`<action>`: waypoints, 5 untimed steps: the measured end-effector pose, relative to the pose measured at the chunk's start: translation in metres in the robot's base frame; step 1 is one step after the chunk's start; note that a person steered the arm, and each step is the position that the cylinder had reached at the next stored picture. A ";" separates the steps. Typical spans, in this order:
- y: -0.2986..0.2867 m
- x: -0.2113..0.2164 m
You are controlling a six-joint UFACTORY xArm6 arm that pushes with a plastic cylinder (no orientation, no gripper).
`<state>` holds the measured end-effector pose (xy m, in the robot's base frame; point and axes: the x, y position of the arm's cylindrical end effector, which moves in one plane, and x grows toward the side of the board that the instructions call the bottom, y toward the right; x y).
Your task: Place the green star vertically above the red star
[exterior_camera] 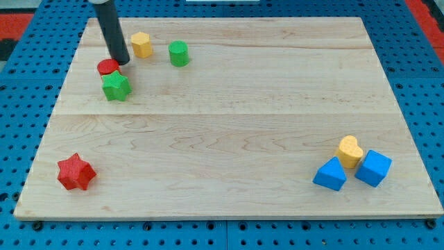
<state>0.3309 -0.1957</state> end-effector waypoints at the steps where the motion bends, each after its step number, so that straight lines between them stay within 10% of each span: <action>1: -0.004 0.022; 5: 0.048 0.150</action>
<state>0.4809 -0.1477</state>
